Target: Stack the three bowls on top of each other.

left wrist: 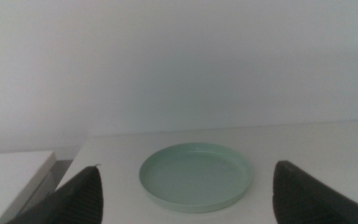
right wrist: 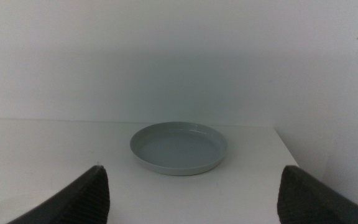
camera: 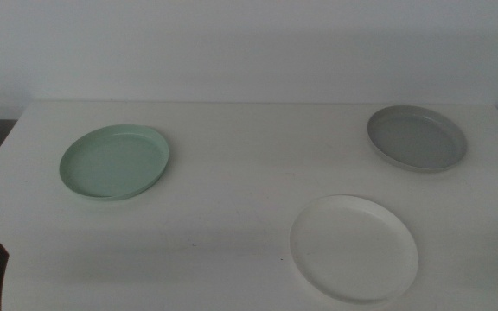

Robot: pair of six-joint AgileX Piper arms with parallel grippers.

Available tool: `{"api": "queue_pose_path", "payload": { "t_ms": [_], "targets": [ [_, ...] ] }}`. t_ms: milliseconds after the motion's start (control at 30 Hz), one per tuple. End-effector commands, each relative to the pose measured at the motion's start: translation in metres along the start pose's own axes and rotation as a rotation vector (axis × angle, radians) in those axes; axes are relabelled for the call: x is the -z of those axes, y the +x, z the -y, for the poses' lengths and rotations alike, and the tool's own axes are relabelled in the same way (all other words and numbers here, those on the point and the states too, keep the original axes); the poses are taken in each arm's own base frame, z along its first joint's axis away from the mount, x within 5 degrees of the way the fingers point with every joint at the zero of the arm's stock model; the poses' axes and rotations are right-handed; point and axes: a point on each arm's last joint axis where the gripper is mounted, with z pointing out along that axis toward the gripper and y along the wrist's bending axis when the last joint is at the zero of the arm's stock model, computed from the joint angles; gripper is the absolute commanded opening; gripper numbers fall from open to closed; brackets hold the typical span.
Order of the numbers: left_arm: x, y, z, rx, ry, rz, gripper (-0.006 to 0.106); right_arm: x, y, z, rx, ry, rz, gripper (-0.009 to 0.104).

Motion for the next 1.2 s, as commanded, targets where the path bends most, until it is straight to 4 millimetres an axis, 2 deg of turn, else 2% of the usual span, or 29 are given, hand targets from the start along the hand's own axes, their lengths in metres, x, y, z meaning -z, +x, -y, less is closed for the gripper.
{"api": "queue_pose_path", "payload": {
  "t_ms": [0, 200, 300, 567, 700, 800, 867, 1167],
  "targets": [
    [0.0, -0.002, 0.0, 0.015, 0.004, 0.019, 0.094, 0.0, 0.0, 0.0, 0.003, 0.004, 0.009, 0.092],
    [0.0, -0.002, 0.0, 0.013, 0.004, 0.019, 0.094, 0.0, -0.003, 0.0, -0.093, 0.001, 0.017, 0.092],
    [0.0, -0.002, 0.0, 0.013, 0.004, 0.019, 0.094, -0.007, -0.023, 0.001, -0.108, 0.001, -0.036, 0.092],
    [0.0, -0.002, 0.0, 0.013, 0.004, 0.019, 0.094, -0.051, -0.09, -0.002, -0.173, -0.033, -0.514, 0.092],
    [0.0, -0.002, 0.0, 0.013, 0.004, 0.019, 0.094, -0.073, -0.116, -0.002, -0.174, -0.044, -0.649, 0.092],
    [0.0, -0.002, 0.0, 0.013, 0.004, 0.019, 0.094, -0.088, -0.124, -0.002, -0.21, -0.033, -0.67, 0.092],
    [0.0, -0.002, 0.0, 0.013, 0.004, 0.019, 0.094, -0.095, -0.122, -0.002, -0.211, -0.031, -0.687, 0.092],
    [0.0, -0.002, 0.0, 0.013, 0.004, 0.019, 0.094, -0.115, -0.119, -0.005, -0.266, -0.057, -0.7, 0.092]
  ]
}}
